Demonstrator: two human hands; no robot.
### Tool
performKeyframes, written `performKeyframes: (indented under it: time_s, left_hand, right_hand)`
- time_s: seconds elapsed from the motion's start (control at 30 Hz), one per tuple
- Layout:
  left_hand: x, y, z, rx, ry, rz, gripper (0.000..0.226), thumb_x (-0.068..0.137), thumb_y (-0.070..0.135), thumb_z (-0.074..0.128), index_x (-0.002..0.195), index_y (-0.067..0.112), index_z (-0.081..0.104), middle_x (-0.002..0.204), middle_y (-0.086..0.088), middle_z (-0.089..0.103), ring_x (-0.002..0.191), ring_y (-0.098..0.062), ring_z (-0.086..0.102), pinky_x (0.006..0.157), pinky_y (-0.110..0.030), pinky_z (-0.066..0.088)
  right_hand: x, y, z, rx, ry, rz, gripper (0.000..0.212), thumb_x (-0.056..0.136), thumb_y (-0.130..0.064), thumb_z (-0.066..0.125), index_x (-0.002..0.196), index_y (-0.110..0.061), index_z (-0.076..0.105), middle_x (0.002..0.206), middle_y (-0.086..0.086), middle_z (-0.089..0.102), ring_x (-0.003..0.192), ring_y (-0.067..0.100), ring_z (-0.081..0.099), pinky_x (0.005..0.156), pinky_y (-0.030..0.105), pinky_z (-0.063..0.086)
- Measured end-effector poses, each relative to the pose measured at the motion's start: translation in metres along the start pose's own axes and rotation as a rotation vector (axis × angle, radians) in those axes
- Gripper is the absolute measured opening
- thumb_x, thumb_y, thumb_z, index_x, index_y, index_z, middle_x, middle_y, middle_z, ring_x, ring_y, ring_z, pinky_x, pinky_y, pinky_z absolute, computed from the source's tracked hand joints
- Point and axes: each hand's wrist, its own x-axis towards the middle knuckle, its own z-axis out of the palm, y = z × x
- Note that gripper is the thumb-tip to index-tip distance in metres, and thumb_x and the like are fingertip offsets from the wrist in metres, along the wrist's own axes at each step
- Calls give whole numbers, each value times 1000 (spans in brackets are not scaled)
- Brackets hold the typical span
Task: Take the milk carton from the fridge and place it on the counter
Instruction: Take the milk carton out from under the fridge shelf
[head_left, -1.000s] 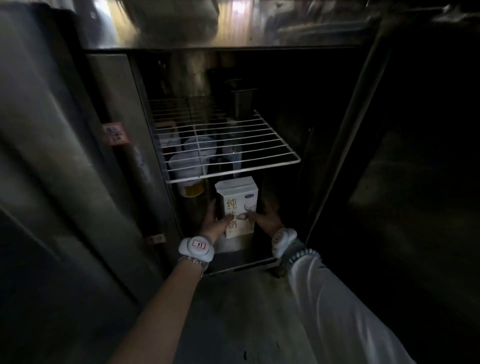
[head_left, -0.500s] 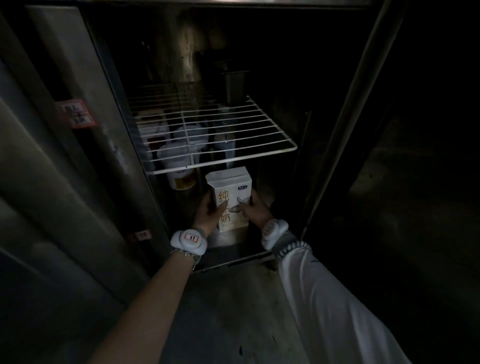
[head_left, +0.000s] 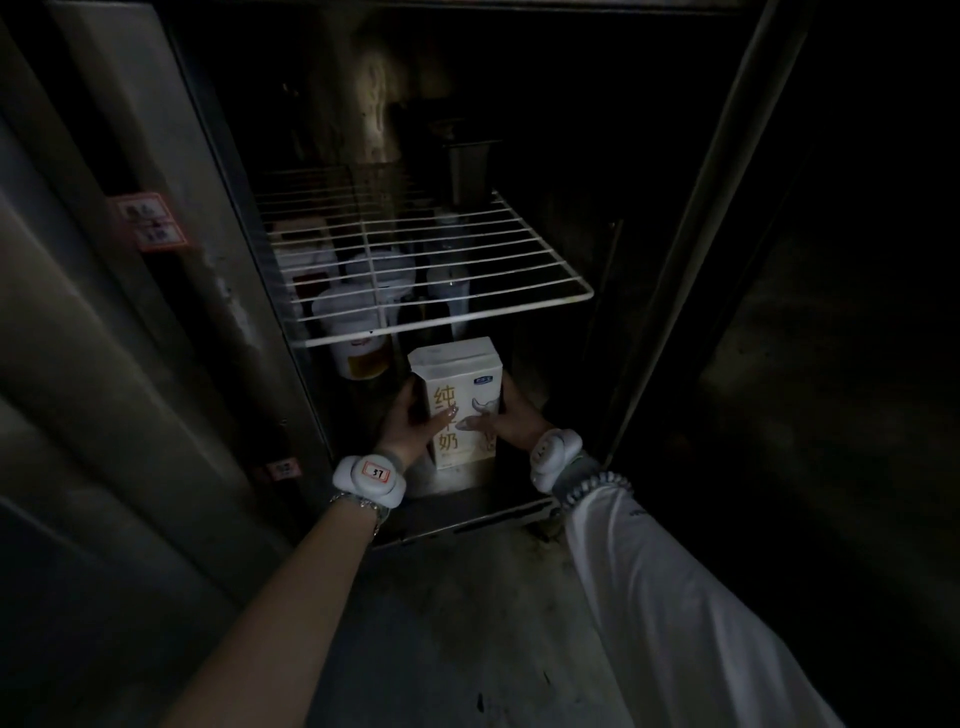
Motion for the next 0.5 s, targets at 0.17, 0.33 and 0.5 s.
performKeyframes:
  time_s: [0.17, 0.33, 0.5]
  left_hand:
    - [2, 1, 2, 10, -16, -9, 73, 84, -3, 66, 147, 6, 29, 142, -25, 48, 131, -38, 49, 103, -61, 42]
    - [-1, 1, 0, -19, -23, -58, 79, 82, -3, 69, 148, 10, 27, 144, -22, 47, 131, -37, 48, 103, -60, 42]
    - [-12, 5, 0, -19, -46, -54, 74, 81, -2, 70, 144, 11, 33, 140, -20, 51, 129, -35, 51, 102, -61, 44]
  right_hand:
    - [-4, -5, -6, -26, 17, 11, 81, 81, 24, 63, 145, 14, 15, 143, 38, 42, 136, 47, 44, 105, 36, 44]
    - [-14, -5, -9, 35, -28, 29, 79, 81, 30, 57, 146, 14, 13, 142, 43, 40, 128, 41, 49, 103, 49, 45]
    - [-28, -10, -12, 106, -48, 47, 78, 80, 30, 59, 146, 11, 21, 139, 42, 45, 130, 49, 49, 108, 64, 38]
